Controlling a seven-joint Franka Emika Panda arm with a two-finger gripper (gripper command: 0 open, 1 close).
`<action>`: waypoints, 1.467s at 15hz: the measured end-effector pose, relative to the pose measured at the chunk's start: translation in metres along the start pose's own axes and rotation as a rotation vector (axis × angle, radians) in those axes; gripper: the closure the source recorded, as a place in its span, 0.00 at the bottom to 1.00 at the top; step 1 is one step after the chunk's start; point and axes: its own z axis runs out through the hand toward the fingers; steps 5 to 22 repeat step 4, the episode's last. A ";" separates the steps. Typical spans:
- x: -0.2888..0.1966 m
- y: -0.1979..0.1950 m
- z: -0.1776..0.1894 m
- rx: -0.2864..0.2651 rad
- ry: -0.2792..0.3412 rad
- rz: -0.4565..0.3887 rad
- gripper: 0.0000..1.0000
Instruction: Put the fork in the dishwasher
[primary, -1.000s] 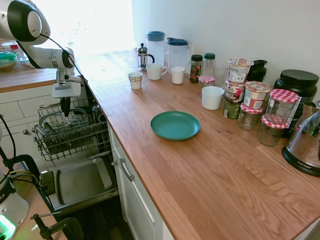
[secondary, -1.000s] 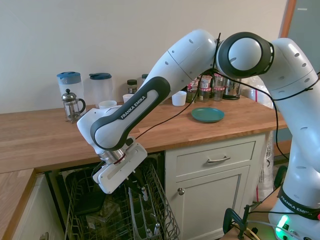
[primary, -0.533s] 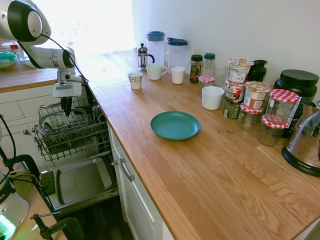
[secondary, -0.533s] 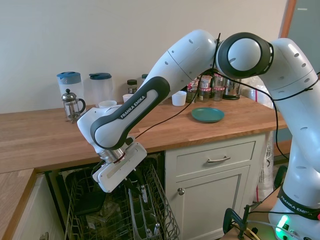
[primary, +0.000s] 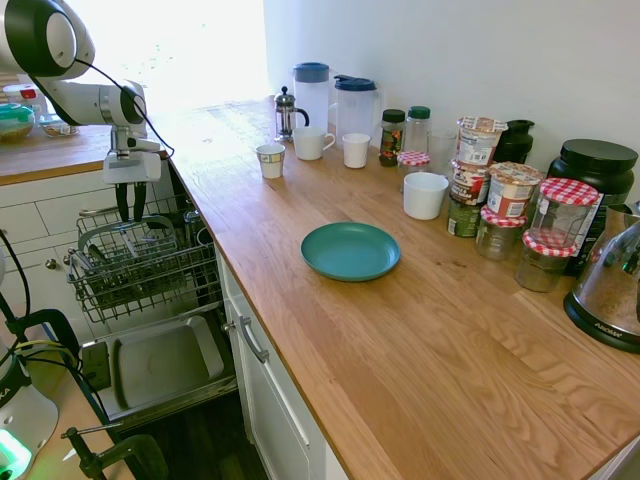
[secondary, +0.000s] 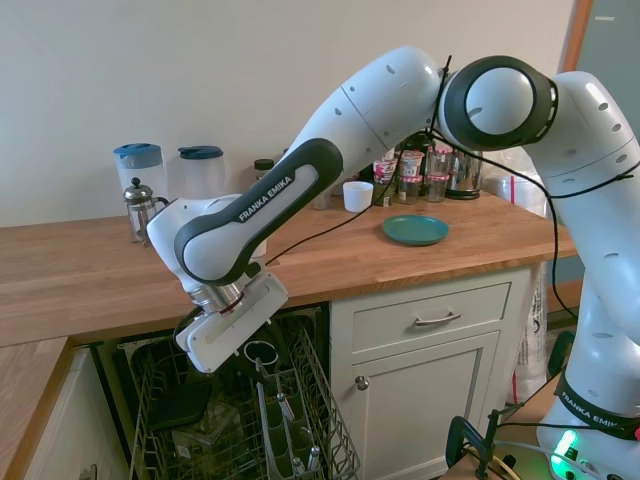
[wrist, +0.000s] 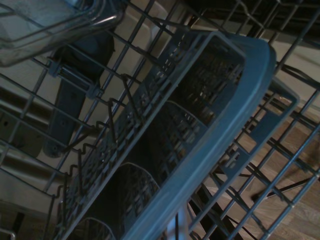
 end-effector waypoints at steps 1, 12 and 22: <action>-0.005 0.005 -0.011 0.010 0.010 -0.003 0.00; -0.022 0.016 -0.034 0.027 0.035 -0.011 0.00; -0.022 0.016 -0.034 0.027 0.035 -0.011 0.00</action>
